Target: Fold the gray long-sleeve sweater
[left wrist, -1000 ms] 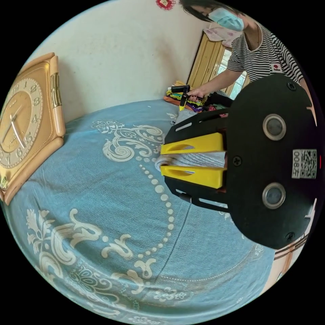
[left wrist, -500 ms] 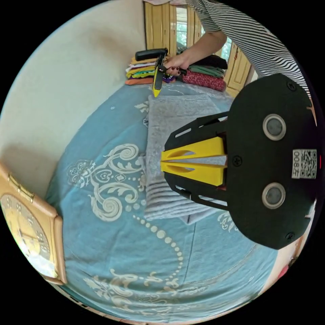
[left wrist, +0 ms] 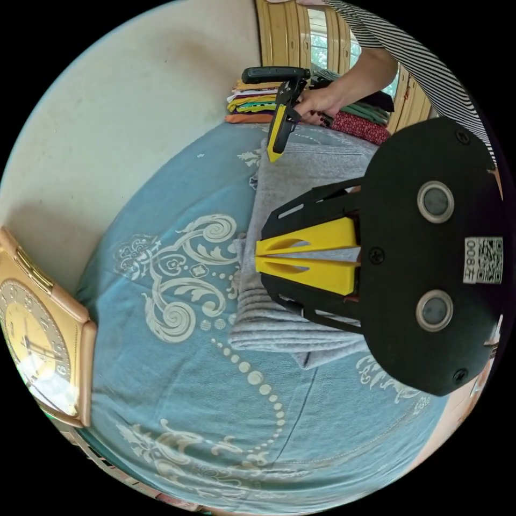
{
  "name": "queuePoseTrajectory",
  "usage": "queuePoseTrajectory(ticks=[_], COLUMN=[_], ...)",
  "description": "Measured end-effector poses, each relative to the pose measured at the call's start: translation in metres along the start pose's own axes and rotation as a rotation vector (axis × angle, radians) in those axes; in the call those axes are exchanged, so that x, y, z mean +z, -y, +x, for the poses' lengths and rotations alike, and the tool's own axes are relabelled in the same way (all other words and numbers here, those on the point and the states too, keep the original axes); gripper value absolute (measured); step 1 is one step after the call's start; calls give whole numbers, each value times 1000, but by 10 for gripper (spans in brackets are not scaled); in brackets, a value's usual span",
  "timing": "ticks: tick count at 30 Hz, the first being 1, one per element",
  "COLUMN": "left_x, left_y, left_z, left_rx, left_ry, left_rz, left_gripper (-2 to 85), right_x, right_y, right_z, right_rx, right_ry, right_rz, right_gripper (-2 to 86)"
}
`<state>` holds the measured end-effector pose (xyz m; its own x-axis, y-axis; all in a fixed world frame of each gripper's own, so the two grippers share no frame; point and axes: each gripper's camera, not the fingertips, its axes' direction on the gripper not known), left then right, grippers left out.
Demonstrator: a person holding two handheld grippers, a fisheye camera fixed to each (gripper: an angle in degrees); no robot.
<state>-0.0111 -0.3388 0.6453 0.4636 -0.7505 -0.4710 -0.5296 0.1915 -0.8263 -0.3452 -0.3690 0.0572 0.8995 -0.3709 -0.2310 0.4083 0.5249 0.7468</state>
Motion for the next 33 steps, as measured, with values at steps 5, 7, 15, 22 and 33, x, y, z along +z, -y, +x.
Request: queuePoseTrajectory(ticks=[5, 7, 15, 22, 33], left_x=[21, 22, 6, 1, -14], left_y=[3, 6, 1, -13, -34], left_z=[21, 23, 37, 73, 76], left_rx=[44, 40, 19, 142, 100], left_ry=[94, 81, 61, 139, 181], left_rz=[-105, -79, -66, -75, -50], left_gripper=[1, 1, 0, 1, 0], right_x=[18, 38, 41, 38, 27], right_y=[15, 24, 38, 40, 40], right_z=[-36, -45, -42, -49, -50], right_rx=[-66, -90, -38, -17, -34], right_ry=[90, 35, 109, 85, 83], right_rz=[-19, -77, -66, -67, -90], right_gripper=[0, 0, 0, 0, 0])
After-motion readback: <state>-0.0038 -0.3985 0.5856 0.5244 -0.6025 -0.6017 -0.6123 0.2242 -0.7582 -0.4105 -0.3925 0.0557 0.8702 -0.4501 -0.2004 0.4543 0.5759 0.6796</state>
